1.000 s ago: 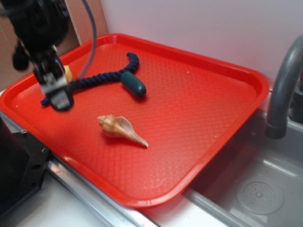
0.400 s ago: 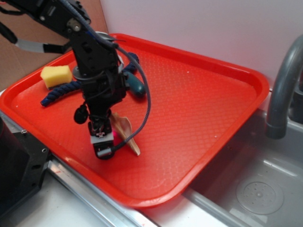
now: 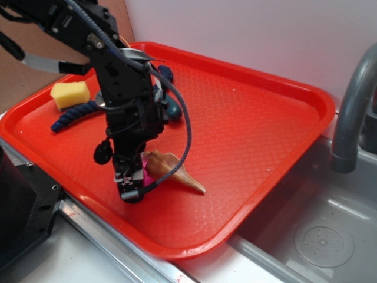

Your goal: Grab the shell.

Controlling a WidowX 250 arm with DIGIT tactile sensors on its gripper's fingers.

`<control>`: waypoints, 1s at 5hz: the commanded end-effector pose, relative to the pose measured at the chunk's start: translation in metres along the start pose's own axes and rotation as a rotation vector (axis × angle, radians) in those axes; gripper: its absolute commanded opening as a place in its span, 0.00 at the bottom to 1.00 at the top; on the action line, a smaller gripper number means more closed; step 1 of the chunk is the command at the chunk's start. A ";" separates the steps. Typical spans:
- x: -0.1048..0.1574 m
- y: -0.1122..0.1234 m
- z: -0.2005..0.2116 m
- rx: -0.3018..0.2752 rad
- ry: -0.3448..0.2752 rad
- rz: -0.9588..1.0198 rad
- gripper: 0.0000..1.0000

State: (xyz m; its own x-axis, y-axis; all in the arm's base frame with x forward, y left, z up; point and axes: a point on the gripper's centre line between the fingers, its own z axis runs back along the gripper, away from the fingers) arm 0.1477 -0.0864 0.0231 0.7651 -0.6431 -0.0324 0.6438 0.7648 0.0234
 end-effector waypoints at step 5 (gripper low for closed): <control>0.011 0.003 0.048 -0.080 -0.174 -0.018 1.00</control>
State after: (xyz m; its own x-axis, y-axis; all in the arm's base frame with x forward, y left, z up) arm 0.1585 -0.0893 0.0615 0.7532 -0.6509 0.0952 0.6573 0.7505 -0.0686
